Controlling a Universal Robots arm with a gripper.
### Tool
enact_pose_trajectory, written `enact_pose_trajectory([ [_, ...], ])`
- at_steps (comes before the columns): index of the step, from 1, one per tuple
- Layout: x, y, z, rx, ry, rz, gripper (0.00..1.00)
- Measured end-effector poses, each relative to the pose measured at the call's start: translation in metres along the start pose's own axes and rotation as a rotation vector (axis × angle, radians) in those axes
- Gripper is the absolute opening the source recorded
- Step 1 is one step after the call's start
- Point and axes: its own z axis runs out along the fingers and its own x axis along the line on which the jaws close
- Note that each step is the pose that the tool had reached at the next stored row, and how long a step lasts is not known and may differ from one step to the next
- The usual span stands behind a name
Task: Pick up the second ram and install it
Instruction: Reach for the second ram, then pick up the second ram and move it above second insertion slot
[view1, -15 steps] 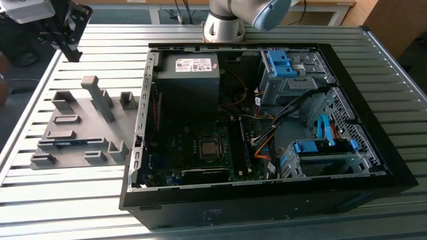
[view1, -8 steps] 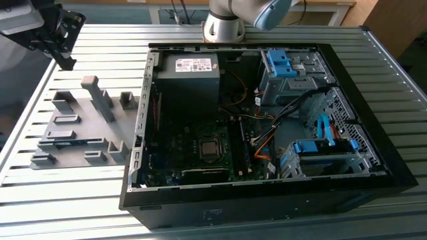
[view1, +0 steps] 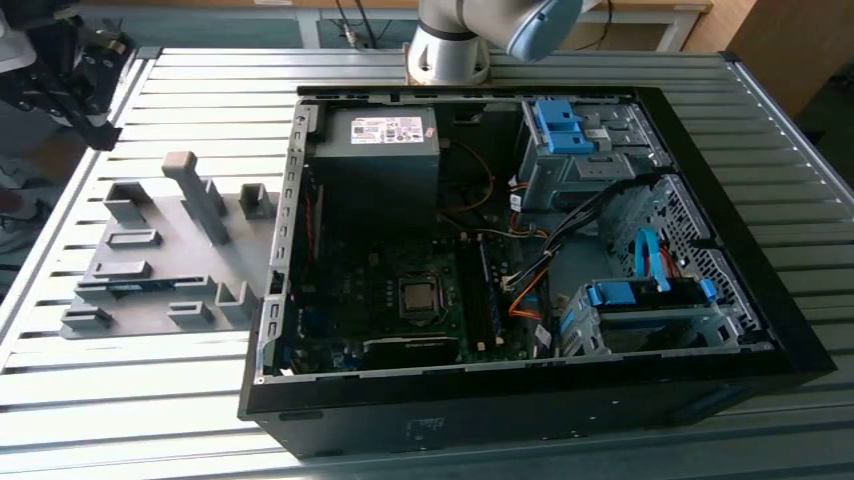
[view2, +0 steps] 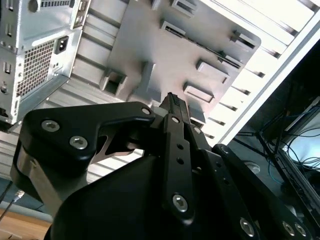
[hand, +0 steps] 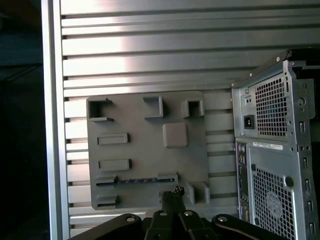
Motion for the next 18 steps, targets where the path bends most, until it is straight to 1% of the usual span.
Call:
enact_pose_trajectory([
  [3,0.0120,-0.0023,-0.0001,-0.0001,-0.0001,0.000,0.11],
  [5,0.0184,-0.0029,-0.0001,0.0000,0.0001,0.000,0.11],
  [8,0.0249,-0.0034,-0.0001,0.0000,0.0000,0.000,0.11],
  [9,0.0258,-0.0034,-0.0001,0.0000,0.0000,0.000,0.11],
  [18,0.0263,-0.0035,-0.0002,0.0000,0.0000,0.000,0.11],
])
